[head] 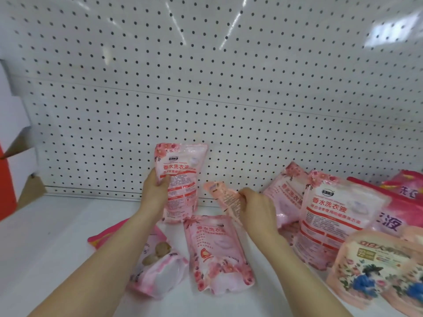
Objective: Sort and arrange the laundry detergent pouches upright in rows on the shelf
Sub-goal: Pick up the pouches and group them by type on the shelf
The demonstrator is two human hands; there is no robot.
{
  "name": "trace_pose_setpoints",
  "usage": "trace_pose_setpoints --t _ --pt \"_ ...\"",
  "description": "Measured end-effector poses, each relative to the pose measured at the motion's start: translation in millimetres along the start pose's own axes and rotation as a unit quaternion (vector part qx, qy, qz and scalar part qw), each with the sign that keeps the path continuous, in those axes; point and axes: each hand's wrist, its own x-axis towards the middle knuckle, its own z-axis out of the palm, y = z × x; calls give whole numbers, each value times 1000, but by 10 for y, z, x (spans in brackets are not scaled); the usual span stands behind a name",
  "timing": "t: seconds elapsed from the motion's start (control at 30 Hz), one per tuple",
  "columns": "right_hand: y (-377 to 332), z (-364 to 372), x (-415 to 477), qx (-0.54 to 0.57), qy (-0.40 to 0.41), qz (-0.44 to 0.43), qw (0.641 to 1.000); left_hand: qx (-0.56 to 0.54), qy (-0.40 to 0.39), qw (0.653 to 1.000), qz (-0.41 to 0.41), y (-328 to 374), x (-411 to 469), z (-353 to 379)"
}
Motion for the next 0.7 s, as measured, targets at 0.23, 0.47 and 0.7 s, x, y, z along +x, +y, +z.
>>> trace_pose_setpoints --t 0.23,0.47,0.7 --pt "82 -111 128 370 50 130 918 103 22 994 35 69 -2 208" --pt "-127 56 3 495 -11 135 858 285 74 881 371 153 -479 143" --pt "-207 19 -112 563 -68 102 817 175 -51 947 266 212 -575 143"
